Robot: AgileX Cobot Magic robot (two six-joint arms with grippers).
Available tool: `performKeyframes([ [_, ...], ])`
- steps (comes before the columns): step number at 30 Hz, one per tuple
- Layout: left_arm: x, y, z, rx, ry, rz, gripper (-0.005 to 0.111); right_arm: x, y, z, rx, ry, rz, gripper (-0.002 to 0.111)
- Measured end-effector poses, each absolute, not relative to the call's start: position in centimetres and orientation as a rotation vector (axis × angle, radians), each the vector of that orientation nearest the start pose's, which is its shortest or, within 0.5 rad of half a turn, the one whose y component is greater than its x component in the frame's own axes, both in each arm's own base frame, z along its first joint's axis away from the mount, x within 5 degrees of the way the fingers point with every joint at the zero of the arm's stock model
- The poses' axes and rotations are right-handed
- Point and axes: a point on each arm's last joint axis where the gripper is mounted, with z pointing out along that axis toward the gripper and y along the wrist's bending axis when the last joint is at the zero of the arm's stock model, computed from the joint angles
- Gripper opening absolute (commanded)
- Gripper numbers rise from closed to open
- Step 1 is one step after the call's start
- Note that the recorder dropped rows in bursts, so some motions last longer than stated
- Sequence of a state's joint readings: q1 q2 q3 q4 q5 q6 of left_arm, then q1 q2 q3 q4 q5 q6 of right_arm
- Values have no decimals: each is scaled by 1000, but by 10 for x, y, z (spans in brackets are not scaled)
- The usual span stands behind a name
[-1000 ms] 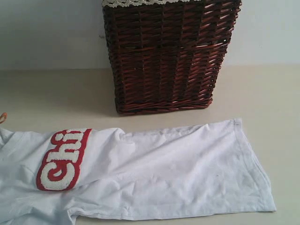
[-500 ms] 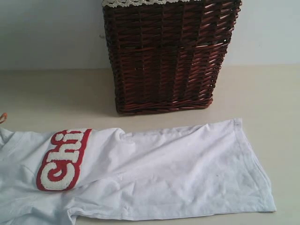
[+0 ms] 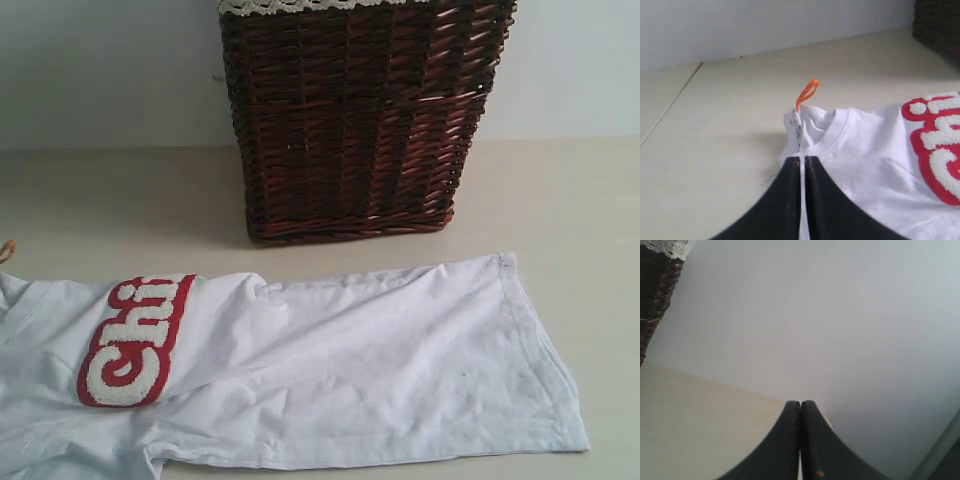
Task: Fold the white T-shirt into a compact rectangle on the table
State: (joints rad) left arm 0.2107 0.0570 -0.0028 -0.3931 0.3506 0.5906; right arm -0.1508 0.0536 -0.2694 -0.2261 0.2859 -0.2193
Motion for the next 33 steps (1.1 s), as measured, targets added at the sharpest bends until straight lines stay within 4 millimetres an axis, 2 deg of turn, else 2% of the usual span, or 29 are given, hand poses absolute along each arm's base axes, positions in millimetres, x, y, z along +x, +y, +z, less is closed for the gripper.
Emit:
performKeyframes([
  [7, 57, 0, 182, 111, 1857, 181, 6, 51, -10, 279, -138, 1533, -423, 0],
  [9, 57, 0, 182, 110, 1857, 179, 6, 63, -11, 281, -123, 1537, -385, 0],
  [12, 57, 0, 182, 108, 1857, 177, 6, 94, -14, 275, -153, 1630, -378, 0],
  [14, 57, 0, 182, 108, 1857, 177, 6, 117, -16, 261, -233, 1771, -392, 0],
  [17, 57, 0, 182, 109, 1857, 177, 6, 151, -17, 233, -411, 2114, -366, 0],
  [20, 57, 0, 182, 109, 1857, 177, 6, 184, -14, 201, -535, 2481, -221, 0],
  [22, 57, 0, 182, 109, 1857, 177, 6, 203, -6, 182, -697, 2601, -97, 0],
  [25, 57, 0, 182, 110, 1857, 178, 6, 224, 10, 159, -1060, 2553, 51, 0],
  [27, 57, 0, 182, 110, 1857, 178, 6, 237, 23, 150, -1257, 2432, 132, 0],
  [29, 57, 0, 182, 110, 1857, 178, 6, 248, 33, 147, -1320, 2322, 188, 0],
  [33, 57, 0, 182, 110, 1857, 178, 6, 274, 48, 144, -1298, 2187, 261, 0],
])
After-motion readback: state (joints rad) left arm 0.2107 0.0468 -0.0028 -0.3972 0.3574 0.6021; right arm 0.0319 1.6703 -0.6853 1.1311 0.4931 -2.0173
